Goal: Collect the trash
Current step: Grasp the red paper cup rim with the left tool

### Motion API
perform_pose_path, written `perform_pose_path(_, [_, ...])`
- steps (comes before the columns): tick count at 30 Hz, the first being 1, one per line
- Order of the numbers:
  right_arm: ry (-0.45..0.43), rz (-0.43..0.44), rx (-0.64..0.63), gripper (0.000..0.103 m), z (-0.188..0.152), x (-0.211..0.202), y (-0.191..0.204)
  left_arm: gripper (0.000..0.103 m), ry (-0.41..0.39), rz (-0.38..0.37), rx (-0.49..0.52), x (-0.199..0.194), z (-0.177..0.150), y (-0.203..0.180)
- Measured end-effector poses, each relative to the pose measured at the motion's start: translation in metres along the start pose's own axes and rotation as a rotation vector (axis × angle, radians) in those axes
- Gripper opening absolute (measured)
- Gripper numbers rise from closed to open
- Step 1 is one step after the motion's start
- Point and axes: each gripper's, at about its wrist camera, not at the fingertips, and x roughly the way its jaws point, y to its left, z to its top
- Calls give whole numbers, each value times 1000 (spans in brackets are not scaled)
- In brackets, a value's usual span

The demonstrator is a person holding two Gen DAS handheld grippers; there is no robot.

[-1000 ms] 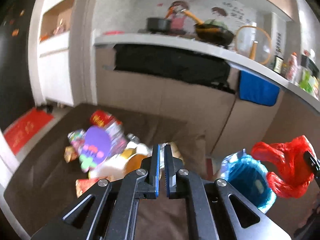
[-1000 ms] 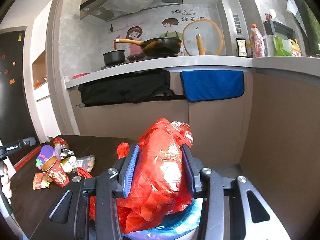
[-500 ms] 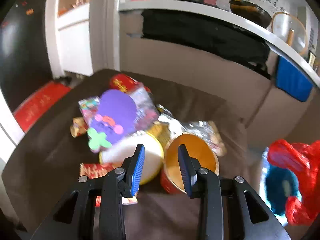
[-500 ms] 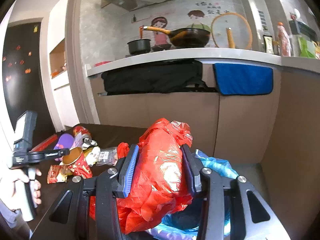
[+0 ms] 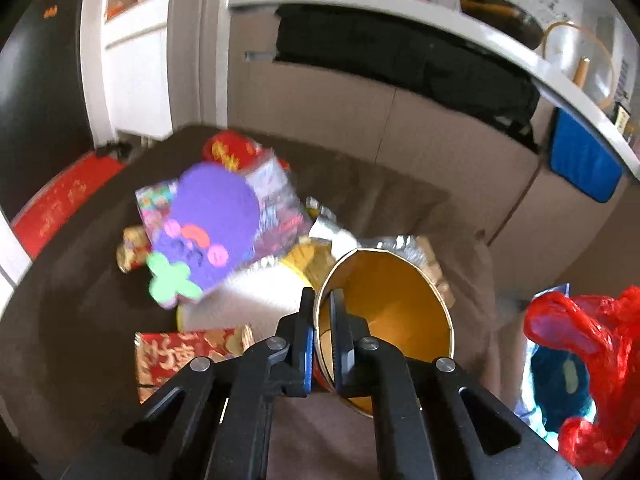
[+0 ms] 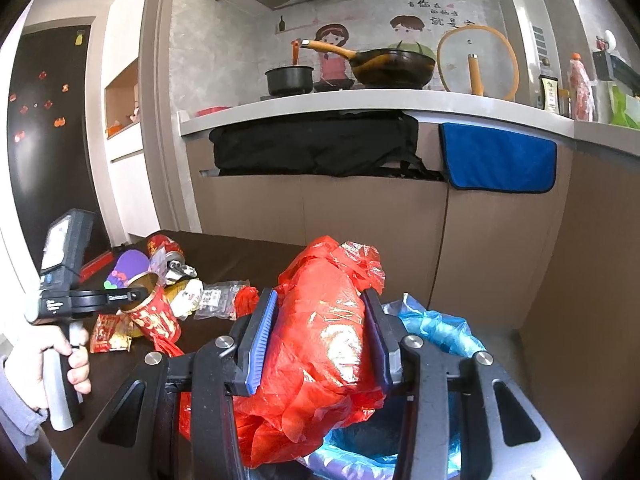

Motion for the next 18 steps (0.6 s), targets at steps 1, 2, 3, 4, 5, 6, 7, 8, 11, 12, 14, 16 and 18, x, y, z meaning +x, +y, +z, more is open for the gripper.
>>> perform_pose_path(1, [-10, -7, -1, 38, 2, -3, -2, 7, -20, -8, 10, -10, 2, -3])
perform_pose_path(2, [-22, -15, -2, 38, 5, -7, -5, 7, -35, -14, 19, -17, 5, -6])
perform_pose_path(3, [-31, -21, 0, 38, 8, -10, -8, 7, -55, -20, 31, -26, 8, -10])
perform_pose_path(4, [-42, -29, 5, 38, 11, -15, -12, 6, -77, -28, 43, -36, 11, -15])
perform_pose_path(5, [-53, -36, 13, 38, 15, -20, -18, 6, -96, -49, 57, -47, 15, -23])
perform_pose_path(6, [-62, -44, 20, 38, 18, -25, -23, 6, -106, -70, 65, -55, 17, -29])
perform_pose_path(7, [-72, -57, 27, 38, 21, -30, -29, 6, -117, -98, 75, -65, 20, -39])
perform_pose_path(8, [-82, -74, 33, 38, 24, -35, -36, 6, -125, -132, 89, -74, 21, -51])
perform_pose_path(11, [-98, -126, 50, 39, 28, -46, -55, 7, -116, -237, 135, -92, 22, -89])
perform_pose_path(12, [-95, -139, 57, 39, 28, -48, -62, 7, -102, -279, 155, -95, 19, -106])
perform_pose_path(14, [-81, -154, 65, 39, 27, -48, -71, 7, -77, -335, 194, -95, 14, -136])
perform_pose_path(16, [-65, -172, 70, 39, 21, -45, -78, 7, -52, -371, 238, -90, 5, -163])
perform_pose_path(18, [-41, -180, 70, 39, 15, -35, -84, 7, -28, -389, 267, -84, -2, -183])
